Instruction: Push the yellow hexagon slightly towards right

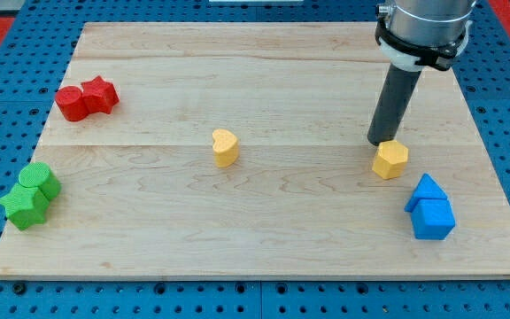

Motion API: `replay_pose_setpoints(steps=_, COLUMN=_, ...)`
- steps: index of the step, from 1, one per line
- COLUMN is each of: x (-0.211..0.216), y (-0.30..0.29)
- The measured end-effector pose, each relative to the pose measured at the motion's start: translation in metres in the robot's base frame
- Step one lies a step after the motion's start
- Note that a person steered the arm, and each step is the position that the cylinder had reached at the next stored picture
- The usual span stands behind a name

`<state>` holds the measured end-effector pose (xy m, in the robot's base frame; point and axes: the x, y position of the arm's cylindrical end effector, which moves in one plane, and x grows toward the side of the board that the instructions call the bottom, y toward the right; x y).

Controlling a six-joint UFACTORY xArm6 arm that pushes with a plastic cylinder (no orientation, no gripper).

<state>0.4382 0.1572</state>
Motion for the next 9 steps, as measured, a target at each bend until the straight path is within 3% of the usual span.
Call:
replay_pose_setpoints(steps=1, x=0.009, y=-0.04)
replay_pose_setpoints(steps=2, x=0.023, y=-0.036)
replay_pose_setpoints(steps=4, x=0.007, y=-0.028)
replay_pose_setpoints(steps=6, x=0.014, y=-0.061)
replay_pose_setpoints(steps=9, x=0.022, y=-0.008)
